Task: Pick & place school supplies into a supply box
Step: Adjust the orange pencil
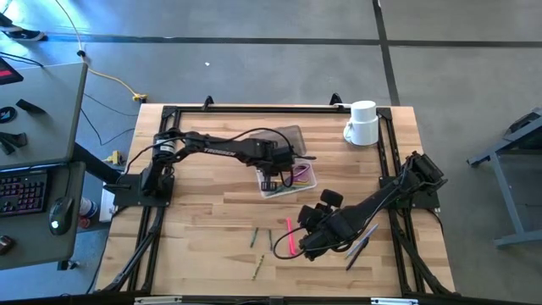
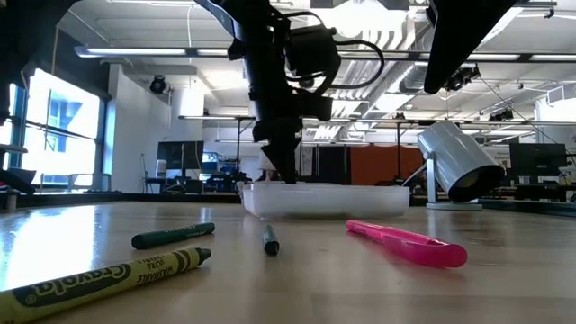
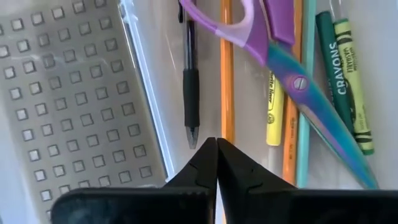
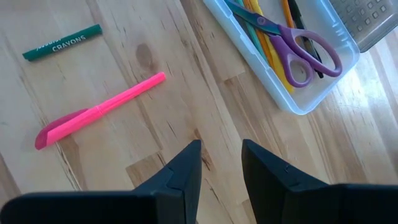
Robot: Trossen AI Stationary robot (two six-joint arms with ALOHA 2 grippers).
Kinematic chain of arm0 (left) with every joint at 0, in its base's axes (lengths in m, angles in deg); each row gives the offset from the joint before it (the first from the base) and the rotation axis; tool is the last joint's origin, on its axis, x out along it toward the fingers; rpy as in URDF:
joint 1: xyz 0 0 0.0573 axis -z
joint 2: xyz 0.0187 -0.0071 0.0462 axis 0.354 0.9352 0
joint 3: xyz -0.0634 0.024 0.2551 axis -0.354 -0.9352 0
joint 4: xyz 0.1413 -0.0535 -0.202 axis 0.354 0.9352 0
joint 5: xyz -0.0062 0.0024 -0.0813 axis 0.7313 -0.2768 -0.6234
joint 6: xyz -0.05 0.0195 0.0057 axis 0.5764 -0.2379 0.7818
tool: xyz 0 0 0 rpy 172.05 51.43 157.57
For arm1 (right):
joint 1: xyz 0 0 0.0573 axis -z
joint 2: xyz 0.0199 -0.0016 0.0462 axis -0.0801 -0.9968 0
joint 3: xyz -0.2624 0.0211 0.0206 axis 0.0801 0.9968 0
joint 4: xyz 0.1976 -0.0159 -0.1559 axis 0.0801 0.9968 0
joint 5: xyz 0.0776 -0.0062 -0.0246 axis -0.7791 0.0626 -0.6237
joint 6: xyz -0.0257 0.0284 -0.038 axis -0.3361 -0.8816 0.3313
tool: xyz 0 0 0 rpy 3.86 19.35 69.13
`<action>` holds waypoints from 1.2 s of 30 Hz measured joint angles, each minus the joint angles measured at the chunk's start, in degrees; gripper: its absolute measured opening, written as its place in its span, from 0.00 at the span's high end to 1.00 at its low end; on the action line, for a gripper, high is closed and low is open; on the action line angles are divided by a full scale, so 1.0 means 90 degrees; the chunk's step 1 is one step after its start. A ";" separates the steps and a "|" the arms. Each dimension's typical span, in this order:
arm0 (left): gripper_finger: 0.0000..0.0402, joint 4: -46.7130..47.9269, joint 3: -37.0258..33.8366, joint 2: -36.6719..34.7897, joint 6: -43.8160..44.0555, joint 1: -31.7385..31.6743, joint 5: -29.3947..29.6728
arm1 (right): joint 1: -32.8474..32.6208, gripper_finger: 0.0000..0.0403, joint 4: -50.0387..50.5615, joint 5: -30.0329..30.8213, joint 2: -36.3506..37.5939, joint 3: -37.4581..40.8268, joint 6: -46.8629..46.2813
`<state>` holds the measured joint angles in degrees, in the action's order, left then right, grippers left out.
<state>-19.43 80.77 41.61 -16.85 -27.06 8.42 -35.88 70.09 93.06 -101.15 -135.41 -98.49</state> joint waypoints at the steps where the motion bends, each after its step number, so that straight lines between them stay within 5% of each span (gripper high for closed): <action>1: 0.88 0.0097 0.0044 0.0000 0.0002 0.0000 0.0002 | 0.0000 0.75 0.0000 -0.0002 0.0000 -0.0001 0.0000; 8: 0.83 0.0544 0.0217 -0.0003 0.0005 0.0000 -0.0111 | 0.0000 0.75 -0.0002 0.0001 0.0000 -0.0002 0.0000; 13: 0.86 0.0529 0.0071 -0.0010 0.0055 -0.0002 -0.0503 | 0.0000 0.75 -0.0012 -0.0001 0.0000 -0.0002 0.0000; 36: 0.97 0.0097 -0.0288 -0.0010 -0.0022 -0.0002 -0.0432 | 0.0002 0.75 -0.0019 -0.0002 0.0000 -0.0001 0.0025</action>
<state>-18.56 78.18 41.52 -17.04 -27.08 4.53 -35.86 69.92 93.04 -101.15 -135.42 -98.27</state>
